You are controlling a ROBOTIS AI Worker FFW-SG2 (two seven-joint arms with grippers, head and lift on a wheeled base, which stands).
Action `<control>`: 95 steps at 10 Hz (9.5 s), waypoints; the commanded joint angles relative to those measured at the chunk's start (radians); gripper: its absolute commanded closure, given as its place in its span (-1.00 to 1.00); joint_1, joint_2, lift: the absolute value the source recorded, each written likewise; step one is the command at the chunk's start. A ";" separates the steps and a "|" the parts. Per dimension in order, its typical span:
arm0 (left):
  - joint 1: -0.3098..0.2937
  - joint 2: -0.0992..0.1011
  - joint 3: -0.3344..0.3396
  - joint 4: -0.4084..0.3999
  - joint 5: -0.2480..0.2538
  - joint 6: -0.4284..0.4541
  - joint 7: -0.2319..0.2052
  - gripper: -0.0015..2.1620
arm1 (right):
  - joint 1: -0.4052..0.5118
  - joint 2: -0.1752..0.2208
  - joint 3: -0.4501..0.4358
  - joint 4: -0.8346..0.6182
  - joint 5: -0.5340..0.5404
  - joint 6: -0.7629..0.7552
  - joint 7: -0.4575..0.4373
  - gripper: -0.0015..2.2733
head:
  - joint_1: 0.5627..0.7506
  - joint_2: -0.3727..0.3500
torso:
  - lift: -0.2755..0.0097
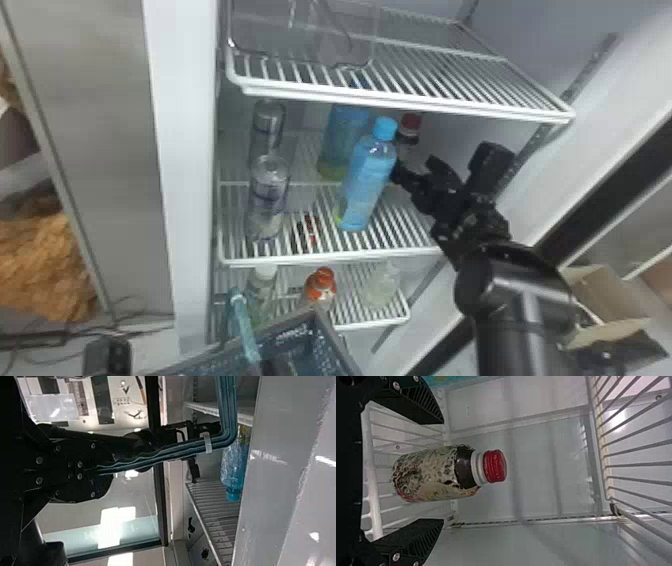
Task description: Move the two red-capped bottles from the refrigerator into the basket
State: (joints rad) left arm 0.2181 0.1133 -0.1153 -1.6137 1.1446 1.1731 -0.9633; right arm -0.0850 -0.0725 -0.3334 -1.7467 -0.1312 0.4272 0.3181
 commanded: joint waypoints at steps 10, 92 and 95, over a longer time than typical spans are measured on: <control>-0.002 0.002 0.000 0.002 0.000 0.000 0.000 0.08 | -0.119 -0.016 0.018 0.118 0.059 0.034 -0.028 -0.88 | 0.41 -0.94 | 0.93; 0.032 -0.032 0.069 0.002 0.014 -0.010 0.011 0.08 | 1.111 0.051 -0.091 -0.542 -0.164 -0.560 0.237 -0.75 | 0.41 -0.94 | 0.93; 0.032 -0.030 0.069 0.002 0.010 -0.005 0.011 0.08 | 1.111 0.048 -0.091 -0.535 -0.172 -0.552 0.237 -0.75 | 0.41 -0.94 | 0.93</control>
State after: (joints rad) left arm 0.2519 0.0821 -0.0459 -1.6112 1.1549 1.1679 -0.9526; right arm 1.0258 -0.0234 -0.4248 -2.2835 -0.2997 -0.1278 0.5553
